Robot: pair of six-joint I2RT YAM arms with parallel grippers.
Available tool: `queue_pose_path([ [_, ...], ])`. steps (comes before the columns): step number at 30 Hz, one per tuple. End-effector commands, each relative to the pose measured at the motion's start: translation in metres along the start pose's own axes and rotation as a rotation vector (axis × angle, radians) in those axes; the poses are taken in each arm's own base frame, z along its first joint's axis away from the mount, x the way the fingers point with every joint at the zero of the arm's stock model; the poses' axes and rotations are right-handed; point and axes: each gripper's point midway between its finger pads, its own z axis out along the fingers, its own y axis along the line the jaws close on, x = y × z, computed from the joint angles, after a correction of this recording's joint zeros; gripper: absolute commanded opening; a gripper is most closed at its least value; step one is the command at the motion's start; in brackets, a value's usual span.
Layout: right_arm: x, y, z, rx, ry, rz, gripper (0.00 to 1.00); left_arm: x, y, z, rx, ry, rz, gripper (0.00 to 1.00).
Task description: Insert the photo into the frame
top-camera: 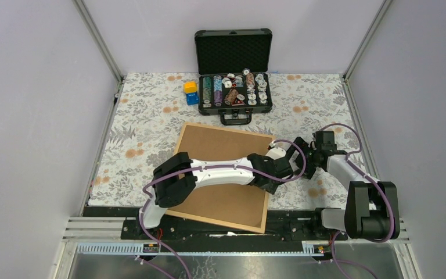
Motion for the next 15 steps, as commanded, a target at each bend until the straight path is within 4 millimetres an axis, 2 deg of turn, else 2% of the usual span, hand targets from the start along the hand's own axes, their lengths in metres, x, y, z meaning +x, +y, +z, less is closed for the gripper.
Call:
queue_pose_path([
  [1,0.013,-0.023,0.002,0.076,0.037,-0.005,1.00,-0.014,0.004,0.003,-0.059,-0.050,-0.028,0.81],
  [4,0.010,-0.030,0.002,0.108,-0.012,0.029,1.00,-0.013,0.007,0.009,-0.093,-0.045,-0.022,0.81],
  [9,0.006,-0.027,-0.003,0.103,-0.042,0.035,1.00,-0.011,0.014,0.018,-0.151,-0.039,-0.019,0.75],
  [15,0.011,-0.023,-0.001,0.096,-0.018,0.037,1.00,-0.017,0.033,0.013,-0.259,-0.061,0.013,0.58],
])
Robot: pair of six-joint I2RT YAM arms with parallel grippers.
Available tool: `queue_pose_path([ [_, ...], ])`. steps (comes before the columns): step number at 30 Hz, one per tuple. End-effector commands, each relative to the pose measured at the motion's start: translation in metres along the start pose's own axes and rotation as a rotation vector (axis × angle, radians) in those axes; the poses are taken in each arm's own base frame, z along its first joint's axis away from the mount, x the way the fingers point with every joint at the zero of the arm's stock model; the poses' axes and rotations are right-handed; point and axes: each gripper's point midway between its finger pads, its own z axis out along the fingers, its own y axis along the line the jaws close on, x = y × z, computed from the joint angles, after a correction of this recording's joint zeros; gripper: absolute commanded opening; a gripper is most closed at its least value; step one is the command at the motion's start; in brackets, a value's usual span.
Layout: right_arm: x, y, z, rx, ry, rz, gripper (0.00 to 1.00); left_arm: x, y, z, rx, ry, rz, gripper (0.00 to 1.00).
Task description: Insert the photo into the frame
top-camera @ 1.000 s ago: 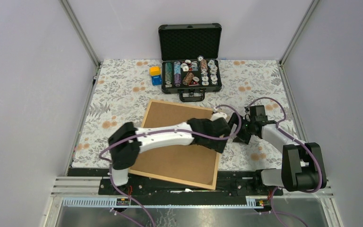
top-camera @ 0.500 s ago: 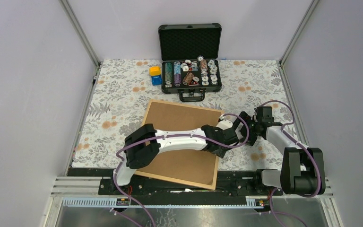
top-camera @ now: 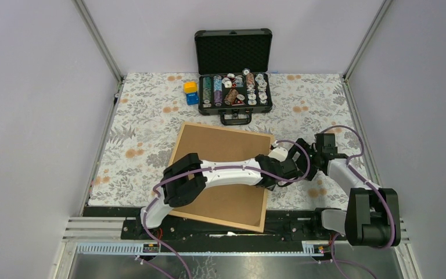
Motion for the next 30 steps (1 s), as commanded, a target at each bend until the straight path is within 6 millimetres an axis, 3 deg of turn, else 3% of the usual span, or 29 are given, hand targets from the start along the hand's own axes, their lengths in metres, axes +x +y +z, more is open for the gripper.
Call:
queue_pose_path([
  [1,0.017,-0.015,0.004,0.083,0.051,0.002,1.00,-0.012,0.027,-0.003,-0.143,-0.045,0.032,0.56],
  [10,0.048,0.015,0.019,0.049,0.162,-0.121,0.99,-0.031,0.048,-0.026,-0.212,-0.098,0.042,0.45],
  [16,0.057,0.024,0.023,0.031,0.200,-0.157,0.92,-0.038,0.057,-0.044,-0.205,-0.123,0.009,0.42],
  [18,0.053,0.022,0.022,0.051,0.192,-0.162,0.91,-0.038,0.050,-0.044,-0.145,-0.117,-0.002,0.51],
  [20,0.050,0.025,0.020,0.036,0.187,-0.158,0.87,-0.031,0.037,-0.043,-0.042,-0.079,-0.034,0.70],
  [24,0.050,0.034,0.018,-0.036,0.226,-0.202,0.83,-0.033,0.028,-0.046,0.152,-0.027,-0.151,0.75],
  [28,0.053,0.059,0.012,-0.217,0.274,-0.253,0.81,-0.045,0.053,-0.057,0.362,-0.035,-0.344,0.79],
  [30,0.053,0.073,0.006,-0.297,0.274,-0.276,0.80,-0.049,0.079,-0.065,0.418,-0.064,-0.433,0.95],
])
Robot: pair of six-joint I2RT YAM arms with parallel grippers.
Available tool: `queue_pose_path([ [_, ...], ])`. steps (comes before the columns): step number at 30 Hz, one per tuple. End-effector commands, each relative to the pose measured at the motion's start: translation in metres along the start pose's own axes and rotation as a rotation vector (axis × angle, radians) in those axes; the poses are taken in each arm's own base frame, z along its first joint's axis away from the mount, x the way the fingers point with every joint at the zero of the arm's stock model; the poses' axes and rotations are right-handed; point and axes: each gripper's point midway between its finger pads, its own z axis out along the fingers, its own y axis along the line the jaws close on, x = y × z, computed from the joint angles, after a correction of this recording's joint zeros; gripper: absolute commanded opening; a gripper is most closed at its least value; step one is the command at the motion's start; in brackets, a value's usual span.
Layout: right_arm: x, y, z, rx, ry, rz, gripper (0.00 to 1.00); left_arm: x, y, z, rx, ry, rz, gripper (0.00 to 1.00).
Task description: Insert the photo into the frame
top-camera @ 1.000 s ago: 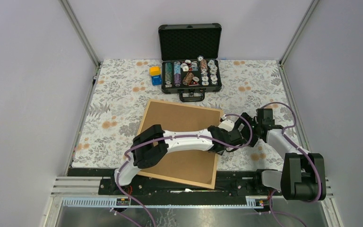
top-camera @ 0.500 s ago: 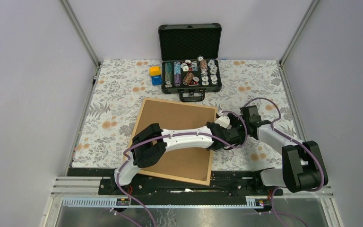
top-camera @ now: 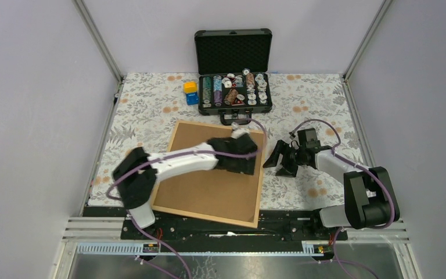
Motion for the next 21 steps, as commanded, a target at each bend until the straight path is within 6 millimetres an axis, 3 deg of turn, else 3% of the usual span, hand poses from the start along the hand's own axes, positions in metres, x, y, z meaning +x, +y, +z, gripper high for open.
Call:
queue_pose_path([
  [1,-0.002,0.037,-0.010,-0.208,0.023,-0.112,0.79,-0.049,0.020,-0.042,0.289,-0.106,-0.257,0.98],
  [4,0.004,0.051,-0.014,-0.297,0.063,-0.134,0.78,-0.055,0.080,-0.053,0.250,-0.143,-0.328,0.99],
  [10,0.024,0.062,-0.010,-0.372,0.156,-0.113,0.71,-0.049,0.231,-0.070,0.062,-0.210,-0.535,0.99],
  [13,0.032,0.065,-0.012,-0.384,0.184,-0.118,0.67,-0.042,0.287,-0.072,0.006,-0.224,-0.654,0.99],
  [17,0.035,0.058,-0.012,-0.340,0.178,-0.136,0.65,-0.023,0.324,-0.053,0.024,-0.152,-0.797,0.99],
  [21,0.032,0.043,-0.009,-0.245,0.164,-0.153,0.66,-0.010,0.333,-0.031,0.038,-0.116,-0.868,0.99],
])
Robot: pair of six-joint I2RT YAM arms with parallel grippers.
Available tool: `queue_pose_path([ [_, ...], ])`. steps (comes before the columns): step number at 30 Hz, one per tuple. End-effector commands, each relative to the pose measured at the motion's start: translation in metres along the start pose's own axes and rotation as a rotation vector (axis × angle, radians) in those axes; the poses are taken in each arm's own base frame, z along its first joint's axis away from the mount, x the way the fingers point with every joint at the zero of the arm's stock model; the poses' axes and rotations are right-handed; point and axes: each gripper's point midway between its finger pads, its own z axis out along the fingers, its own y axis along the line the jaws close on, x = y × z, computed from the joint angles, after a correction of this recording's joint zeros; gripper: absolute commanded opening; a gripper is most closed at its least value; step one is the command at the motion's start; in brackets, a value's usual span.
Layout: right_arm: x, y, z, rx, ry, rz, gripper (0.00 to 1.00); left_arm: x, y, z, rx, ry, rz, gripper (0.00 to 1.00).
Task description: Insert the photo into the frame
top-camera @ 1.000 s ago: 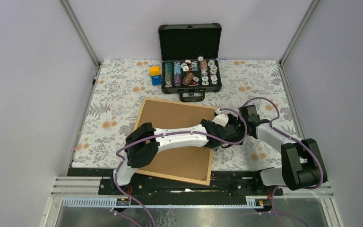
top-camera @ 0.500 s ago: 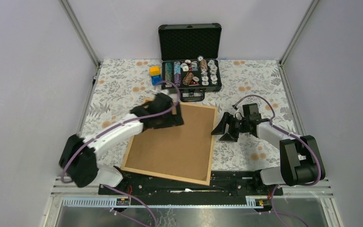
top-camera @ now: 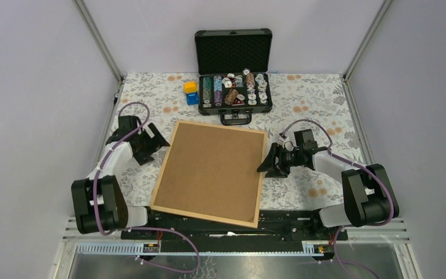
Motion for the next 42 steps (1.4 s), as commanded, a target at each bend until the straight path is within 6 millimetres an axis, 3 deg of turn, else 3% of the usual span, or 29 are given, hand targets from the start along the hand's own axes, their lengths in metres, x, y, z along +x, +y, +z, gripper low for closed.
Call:
queue_pose_path([
  [1,0.001,-0.009,-0.004,0.078,-0.003,-0.035,0.66,0.017,0.000,0.020,0.069,0.086,-0.010,0.99],
  [10,-0.007,-0.023,0.003,0.128,-0.041,-0.010,0.65,0.036,0.003,0.058,0.093,0.194,-0.071,0.99],
  [17,-0.032,0.001,-0.006,0.111,-0.115,-0.047,0.63,0.045,0.001,0.059,0.107,0.207,-0.057,0.99],
  [23,-0.043,0.008,0.002,0.067,-0.109,-0.035,0.59,0.046,0.003,0.060,0.104,0.209,-0.048,0.99],
  [37,-0.040,-0.010,0.032,0.038,-0.040,0.020,0.55,0.054,0.000,0.062,0.127,0.229,-0.057,0.99],
  [42,-0.036,-0.001,0.040,-0.008,-0.017,0.036,0.55,0.068,-0.004,0.066,0.145,0.262,-0.067,0.99],
])
